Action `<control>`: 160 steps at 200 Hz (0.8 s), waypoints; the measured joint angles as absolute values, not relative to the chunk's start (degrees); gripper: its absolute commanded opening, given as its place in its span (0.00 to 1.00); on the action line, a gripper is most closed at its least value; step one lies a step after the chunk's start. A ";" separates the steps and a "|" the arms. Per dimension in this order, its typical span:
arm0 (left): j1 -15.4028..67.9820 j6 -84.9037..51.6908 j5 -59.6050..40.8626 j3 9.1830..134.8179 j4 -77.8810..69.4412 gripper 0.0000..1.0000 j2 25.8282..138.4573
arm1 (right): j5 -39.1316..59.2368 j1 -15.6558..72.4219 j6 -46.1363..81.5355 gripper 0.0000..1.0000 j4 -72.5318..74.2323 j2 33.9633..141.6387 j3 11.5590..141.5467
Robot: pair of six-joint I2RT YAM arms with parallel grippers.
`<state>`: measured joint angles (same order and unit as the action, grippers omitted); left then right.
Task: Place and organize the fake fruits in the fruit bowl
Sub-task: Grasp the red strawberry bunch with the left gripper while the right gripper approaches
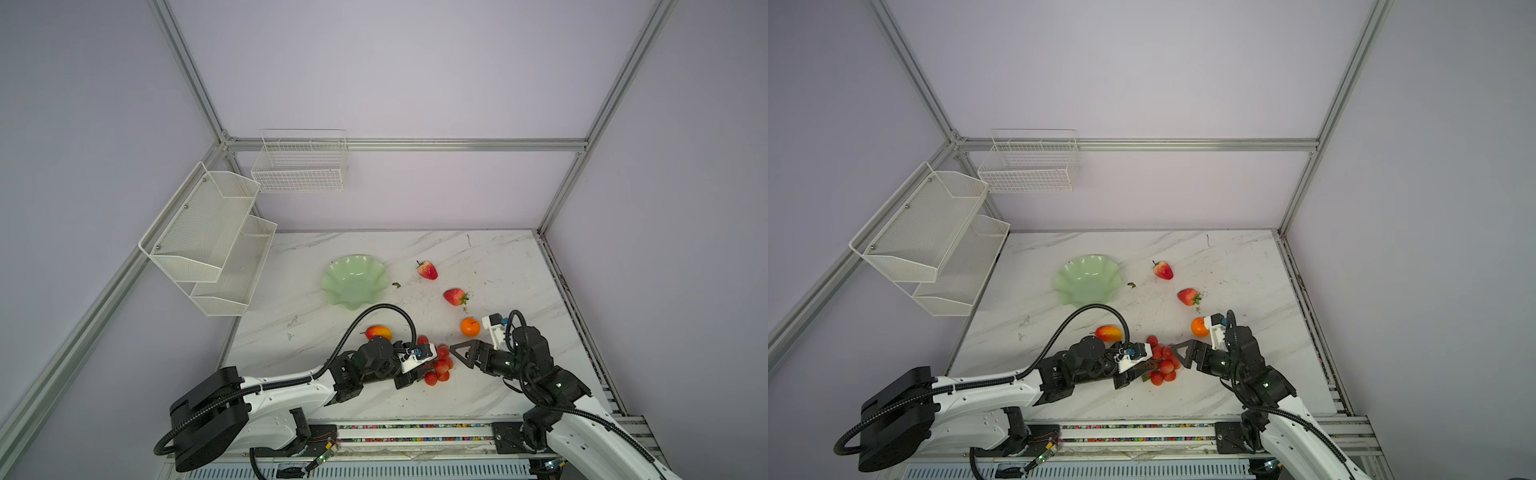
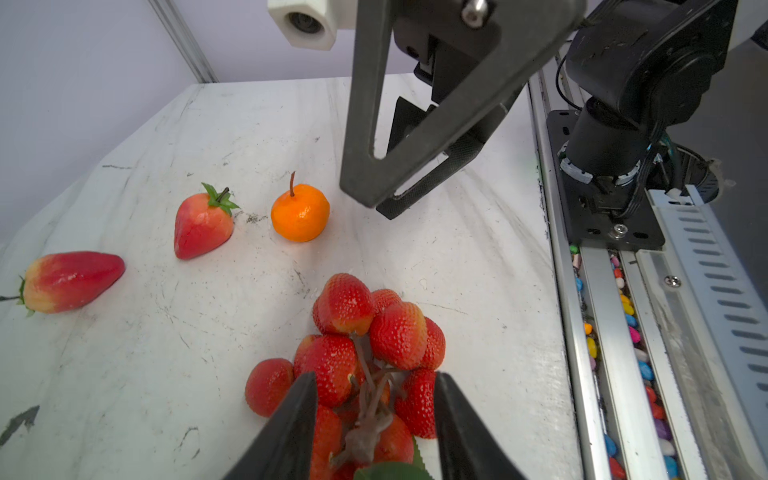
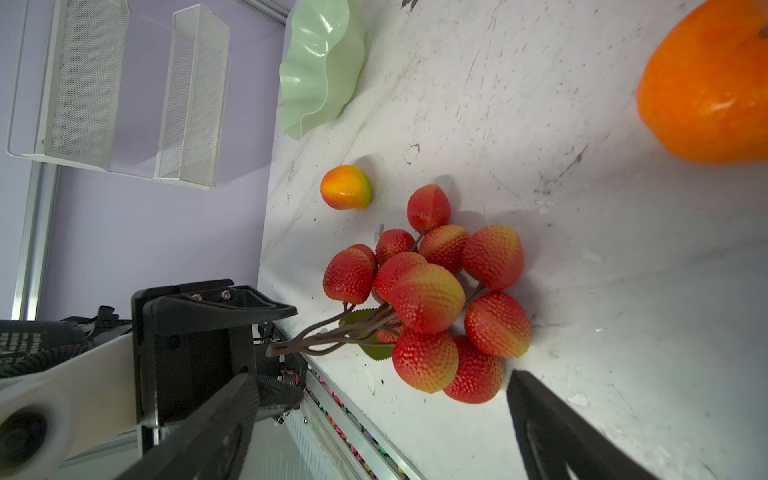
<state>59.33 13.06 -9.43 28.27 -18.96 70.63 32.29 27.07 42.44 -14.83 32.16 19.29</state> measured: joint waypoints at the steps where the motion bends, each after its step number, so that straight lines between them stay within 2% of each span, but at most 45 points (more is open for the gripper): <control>1: 59.33 13.10 -9.47 28.32 -19.00 0.37 70.72 | 32.34 27.07 42.44 0.97 -14.87 32.12 19.29; 48: 59.33 13.19 -11.81 28.62 -18.37 0.20 72.10 | 33.74 27.07 43.24 0.97 -12.56 33.95 19.27; 74: 59.33 13.26 -11.90 28.62 -17.89 0.04 72.10 | 34.28 27.07 42.87 0.97 -10.55 38.52 19.99; 86: 59.33 13.19 -11.68 28.62 -17.91 0.00 72.10 | 34.35 27.07 42.52 0.97 -9.58 40.60 20.64; 160: 57.56 12.97 -12.53 30.46 -14.11 0.00 68.18 | 33.91 27.07 40.01 0.97 -3.79 49.23 28.18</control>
